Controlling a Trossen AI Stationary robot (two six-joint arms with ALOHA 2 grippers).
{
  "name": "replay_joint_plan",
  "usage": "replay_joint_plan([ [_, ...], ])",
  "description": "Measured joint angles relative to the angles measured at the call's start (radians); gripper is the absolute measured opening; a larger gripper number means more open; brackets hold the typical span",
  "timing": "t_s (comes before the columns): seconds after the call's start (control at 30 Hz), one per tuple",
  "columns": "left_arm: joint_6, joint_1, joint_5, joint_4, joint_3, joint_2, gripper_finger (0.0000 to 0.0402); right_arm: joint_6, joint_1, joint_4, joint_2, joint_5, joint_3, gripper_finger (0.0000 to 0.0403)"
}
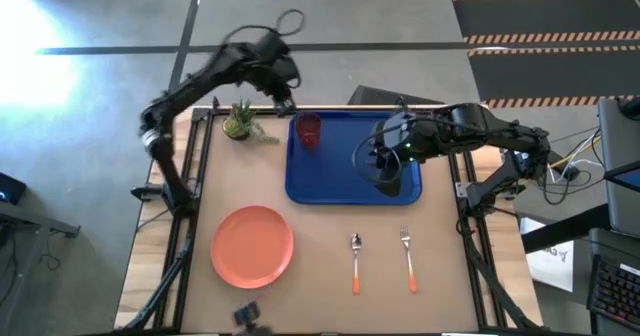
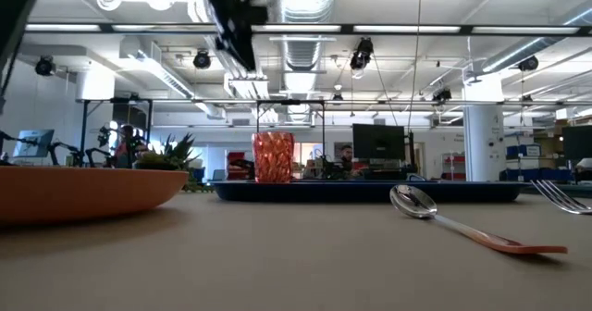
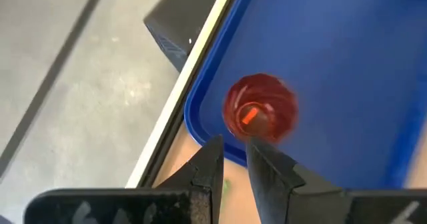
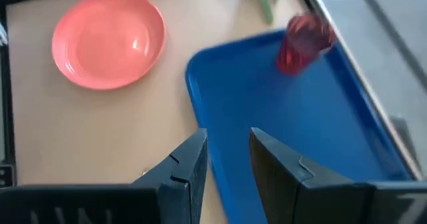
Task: Pick and place plate/cup/fork/spoon on tray
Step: Put the fork on the right side of the serving tray
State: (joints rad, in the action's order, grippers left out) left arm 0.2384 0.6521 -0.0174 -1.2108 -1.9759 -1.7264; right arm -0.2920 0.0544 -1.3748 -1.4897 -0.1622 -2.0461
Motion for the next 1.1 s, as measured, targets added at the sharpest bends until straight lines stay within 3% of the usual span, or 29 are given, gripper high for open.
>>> replay_joint_plan([
  [0.2, -0.07, -0.033, 0.004, -0.084, 0.002, 0.247, 0.0036, -0.088, 0.0, -0.051, -0.013, 0.118, 0.029, 0.01],
  [0.37, -0.123, -0.048, 0.005, -0.137, 0.003, 0.436, 0.0021, -0.272, 0.002, -0.206, -0.017, 0.168, 0.094, 0.01],
  [0.63, -0.156, -0.047, 0.024, -0.153, 0.032, 0.664, 0.0019, -0.478, 0.068, -0.186, 0.074, 0.276, 0.359, 0.01],
  [0.83, -0.194, -0.047, 0.024, -0.17, 0.115, 0.774, 0.0019, -0.73, 0.167, -0.173, 0.189, 0.303, 0.576, 0.01],
  [1.1, -0.251, -0.047, 0.023, -0.193, 0.297, 0.918, 0.0019, -1.073, 0.358, 0.173, 0.393, 0.245, 0.869, 0.01],
])
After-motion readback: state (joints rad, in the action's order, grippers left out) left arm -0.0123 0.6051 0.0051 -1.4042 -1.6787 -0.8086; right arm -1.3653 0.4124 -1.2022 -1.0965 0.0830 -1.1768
